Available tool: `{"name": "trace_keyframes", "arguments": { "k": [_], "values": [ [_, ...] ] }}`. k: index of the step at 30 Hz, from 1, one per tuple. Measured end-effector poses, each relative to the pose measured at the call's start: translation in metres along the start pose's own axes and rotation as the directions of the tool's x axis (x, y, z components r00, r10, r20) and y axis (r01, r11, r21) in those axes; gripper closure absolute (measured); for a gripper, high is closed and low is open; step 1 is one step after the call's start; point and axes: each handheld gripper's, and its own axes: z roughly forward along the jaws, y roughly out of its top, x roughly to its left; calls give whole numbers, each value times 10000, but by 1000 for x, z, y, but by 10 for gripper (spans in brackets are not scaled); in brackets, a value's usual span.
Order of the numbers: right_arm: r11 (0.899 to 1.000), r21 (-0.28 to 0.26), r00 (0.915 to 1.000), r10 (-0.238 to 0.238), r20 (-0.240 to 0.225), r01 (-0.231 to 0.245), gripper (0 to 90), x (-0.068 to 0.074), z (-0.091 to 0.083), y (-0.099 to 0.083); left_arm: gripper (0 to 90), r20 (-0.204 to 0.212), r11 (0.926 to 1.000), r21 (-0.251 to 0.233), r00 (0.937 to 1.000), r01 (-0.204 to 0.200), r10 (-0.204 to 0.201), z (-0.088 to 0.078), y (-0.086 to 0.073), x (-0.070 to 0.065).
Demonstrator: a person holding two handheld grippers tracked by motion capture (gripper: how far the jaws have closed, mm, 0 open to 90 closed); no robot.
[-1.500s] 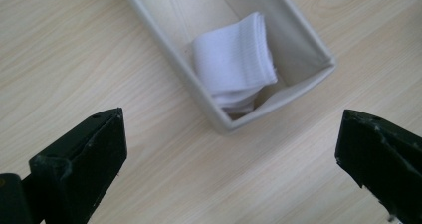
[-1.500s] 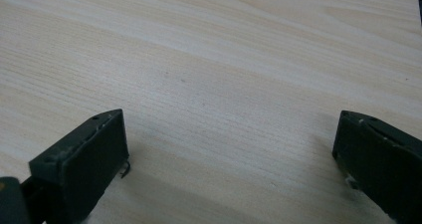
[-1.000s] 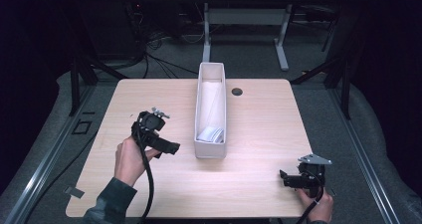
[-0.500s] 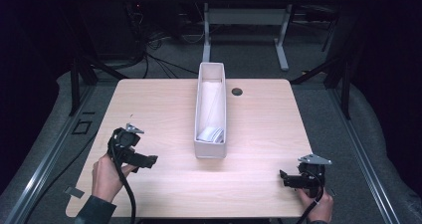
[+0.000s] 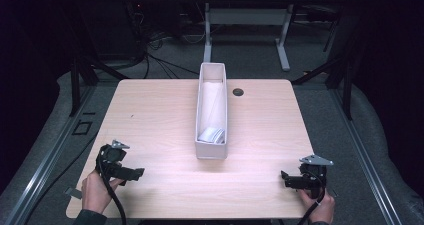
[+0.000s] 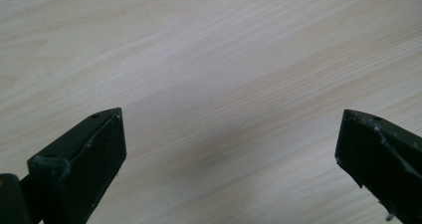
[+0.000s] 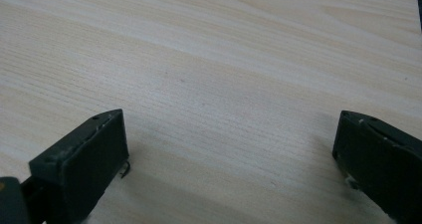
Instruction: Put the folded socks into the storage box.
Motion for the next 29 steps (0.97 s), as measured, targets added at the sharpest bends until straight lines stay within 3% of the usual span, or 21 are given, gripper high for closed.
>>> {"name": "trace_keyframes", "arguments": {
  "k": [11, 16, 20, 25, 28, 29],
  "values": [
    [10000, -2, 10000, 4, 3, -4, 3, 0, 0, 0, 0, -402, 9995, -251, 9989, 214, -224, 32, -29, 16],
    [10000, -1, 10000, 4, 3, -4, 2, 0, 0, 0, 0, -712, 9973, -701, 9971, 205, -255, 39, -37, 21],
    [10000, 6, 10000, 6, 17, -6, 2, 0, 0, 0, 0, -623, 9925, -1163, 9970, 380, -455, 40, -42, 27],
    [10000, -7, 10000, -4, 9, 5, 3, 0, 0, 0, 0, -562, 9804, -1906, 9965, 506, -623, 44, -48, 31],
    [10000, 23, 10000, -39, -9, 39, 2, 0, -1, 0, 0, -593, 9677, -2461, 9958, 538, -704, 46, -53, 34],
    [10000, 3, 10000, -35, -27, 35, 2, -1, -1, -1, 0, -594, 9673, -2481, 9958, 533, -701, 45, -54, 35]
  ]
}}
